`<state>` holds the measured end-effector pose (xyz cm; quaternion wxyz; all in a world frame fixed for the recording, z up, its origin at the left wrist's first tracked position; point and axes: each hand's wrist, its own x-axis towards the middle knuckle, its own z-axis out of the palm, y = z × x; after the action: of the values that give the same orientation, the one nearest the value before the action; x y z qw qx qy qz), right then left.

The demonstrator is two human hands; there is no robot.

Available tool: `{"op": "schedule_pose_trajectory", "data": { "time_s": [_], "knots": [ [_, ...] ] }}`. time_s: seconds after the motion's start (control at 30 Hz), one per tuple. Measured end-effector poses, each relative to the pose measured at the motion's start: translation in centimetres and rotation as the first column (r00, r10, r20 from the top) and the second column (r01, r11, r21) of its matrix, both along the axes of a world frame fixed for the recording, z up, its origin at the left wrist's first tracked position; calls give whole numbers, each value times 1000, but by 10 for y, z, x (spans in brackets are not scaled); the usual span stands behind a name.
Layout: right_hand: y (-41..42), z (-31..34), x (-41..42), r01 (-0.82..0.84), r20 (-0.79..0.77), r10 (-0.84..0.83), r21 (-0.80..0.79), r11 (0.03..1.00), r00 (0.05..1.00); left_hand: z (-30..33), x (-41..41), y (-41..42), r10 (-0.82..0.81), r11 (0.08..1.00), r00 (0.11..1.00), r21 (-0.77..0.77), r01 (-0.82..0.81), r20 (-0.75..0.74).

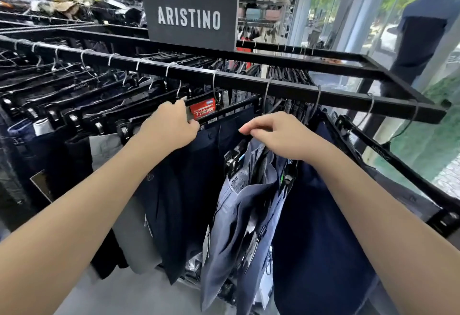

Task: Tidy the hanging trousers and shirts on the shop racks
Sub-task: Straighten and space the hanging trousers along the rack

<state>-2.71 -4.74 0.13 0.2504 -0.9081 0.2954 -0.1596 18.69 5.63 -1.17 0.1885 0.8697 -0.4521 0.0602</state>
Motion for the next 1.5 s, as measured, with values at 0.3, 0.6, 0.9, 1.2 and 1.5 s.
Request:
{"op": "schedule_pose_trajectory", "data": {
  "time_s": [0.3,0.6,0.9,1.2,1.5],
  "knots": [
    [7,18,2,-44,457,-310,615,788,834,8,13,6,-185,971,953,104,215,-239],
    [50,41,77,226,361,-472,548,806,805,1,30,-1,-461,850,556,-166,499,-692],
    [88,13,108,335,-240,-404,-281,899,883,-32,43,-4,-335,826,-128,-357,437,-933],
    [89,21,106,471,-325,-534,-257,844,780,-47,87,-9,-381,913,-94,-391,121,-920],
    [91,23,103,507,-425,-584,-290,811,691,-49,104,-11,-358,933,-25,-358,41,-934]
  ]
}}
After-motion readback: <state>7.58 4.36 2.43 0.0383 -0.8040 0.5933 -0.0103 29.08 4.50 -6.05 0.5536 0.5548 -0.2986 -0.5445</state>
